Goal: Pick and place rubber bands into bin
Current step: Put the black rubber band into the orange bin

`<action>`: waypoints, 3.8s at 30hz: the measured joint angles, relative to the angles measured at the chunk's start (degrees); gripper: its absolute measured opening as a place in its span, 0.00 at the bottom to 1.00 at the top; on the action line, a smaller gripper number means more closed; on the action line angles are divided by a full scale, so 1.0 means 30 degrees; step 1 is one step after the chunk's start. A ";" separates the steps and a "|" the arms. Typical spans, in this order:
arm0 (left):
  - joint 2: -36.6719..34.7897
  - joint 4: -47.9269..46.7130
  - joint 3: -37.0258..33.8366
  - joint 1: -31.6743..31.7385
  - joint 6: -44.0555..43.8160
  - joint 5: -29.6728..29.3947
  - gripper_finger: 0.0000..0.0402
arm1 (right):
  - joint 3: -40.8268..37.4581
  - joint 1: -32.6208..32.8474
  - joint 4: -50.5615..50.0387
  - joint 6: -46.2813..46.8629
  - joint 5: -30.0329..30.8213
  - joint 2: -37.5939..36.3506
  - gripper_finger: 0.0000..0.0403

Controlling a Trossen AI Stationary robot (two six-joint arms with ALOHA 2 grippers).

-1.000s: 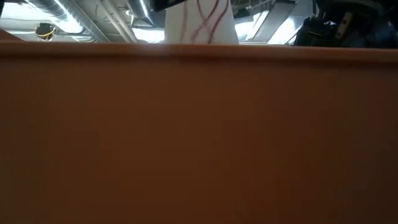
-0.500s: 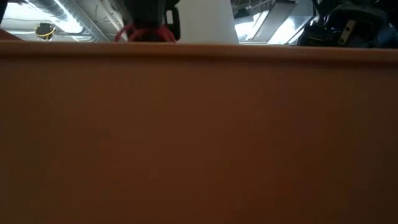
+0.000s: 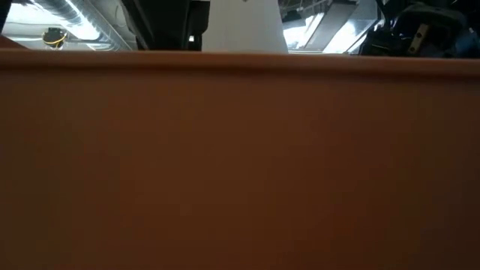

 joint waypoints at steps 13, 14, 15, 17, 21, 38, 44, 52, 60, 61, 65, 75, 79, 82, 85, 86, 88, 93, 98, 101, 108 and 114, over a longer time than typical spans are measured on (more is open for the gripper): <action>-0.2627 -0.2209 0.0000 0.1340 0.2885 -0.1368 0.16 | 0.0000 0.0003 0.0004 0.0328 0.0035 0.0000 0.03; -0.2920 -0.2394 0.0005 0.1413 0.3882 -0.1849 0.12 | 0.0000 0.0004 0.0013 0.0744 0.0032 0.0000 0.03; -0.3157 -0.2646 0.0007 0.1441 0.4934 -0.2360 0.08 | 0.0000 0.0001 0.0038 0.1137 0.0042 0.0000 0.03; -0.3443 -0.3448 -0.0073 0.1478 0.7010 -0.3228 0.02 | 0.0000 0.0134 0.0062 0.1512 0.0036 0.0000 0.02; -0.3821 -0.3659 -0.1470 0.1935 0.9839 -0.3190 0.00 | 0.0574 0.1347 -0.0779 0.1644 0.0630 0.0000 0.01; -1.4310 0.0816 -1.3695 0.2427 1.0616 -0.4766 0.00 | 0.8897 0.5905 -1.3881 1.1820 0.5461 0.4728 0.00; -1.8649 0.0692 -1.6304 0.2645 1.1649 -0.6101 0.00 | 0.9851 0.5765 -1.3795 1.4919 0.5428 0.7778 0.01; -2.2768 0.0390 -1.7889 0.3565 1.1547 -0.6435 0.00 | 1.1439 0.5635 -1.3723 1.7577 0.5126 1.1546 0.02; -2.4517 0.0569 -1.7894 0.4181 1.1564 -0.7456 0.01 | 1.2746 0.5635 -1.4339 1.8180 0.3402 1.4178 0.03; -2.4579 0.0612 -1.7894 0.4209 1.1652 -0.7485 0.00 | 1.2743 0.5635 -1.4395 1.8559 0.3373 1.4346 0.03; -2.4728 0.0627 -1.7894 0.4299 1.1812 -0.7448 0.00 | 1.2743 0.5635 -1.4353 1.8823 0.3344 1.4837 0.03; -2.4711 0.0612 -1.7894 0.4292 1.1827 -0.7416 0.01 | 1.2728 0.5643 -1.4259 1.9089 0.3344 1.5497 0.03; -2.4714 0.0625 -1.7894 0.4292 1.1789 -0.7409 0.00 | 1.2732 0.5635 -1.3933 1.9090 0.3344 1.5504 0.03; -2.4706 0.0619 -1.7894 0.4292 1.1756 -0.7409 0.00 | 1.2732 0.5635 -1.3566 1.9081 0.3344 1.5504 0.03; -2.4706 0.0619 -1.7894 0.4292 1.1512 -0.7409 0.01 | 1.2728 0.5635 -1.3428 1.9052 0.3351 1.5504 0.05; -2.4706 0.0627 -1.7894 0.4292 1.1503 -0.7409 0.01 | 1.2728 0.5635 -1.3424 1.9045 0.3359 1.5504 0.07; -2.4706 0.0627 -1.7894 0.4292 1.1496 -0.7409 0.00 | 1.2716 0.5635 -1.3439 1.9038 0.3359 1.5504 0.12; -2.4706 0.0641 -1.7894 0.4292 1.1481 -0.7409 0.01 | 1.2531 0.5635 -1.3337 1.9073 0.3381 1.5504 0.24; -2.4706 0.0648 -1.7894 0.4292 1.1307 -0.7409 0.00 | 1.2531 0.5635 -1.3176 1.9016 0.3381 1.5504 0.31; -2.4706 0.0648 -1.7894 0.4292 1.1313 -0.7409 0.00 | 1.2531 0.5635 -1.3176 1.8896 0.3548 1.5504 0.31; -2.4706 0.0648 -1.7894 0.4292 1.1299 -0.7409 0.00 | 1.2531 0.5621 -1.2006 1.8855 0.4430 1.5473 0.32; -2.4706 0.0648 -1.7894 0.4292 1.1292 -0.7409 0.00 | 1.2531 0.5621 -1.0482 1.8563 0.5216 1.5453 0.32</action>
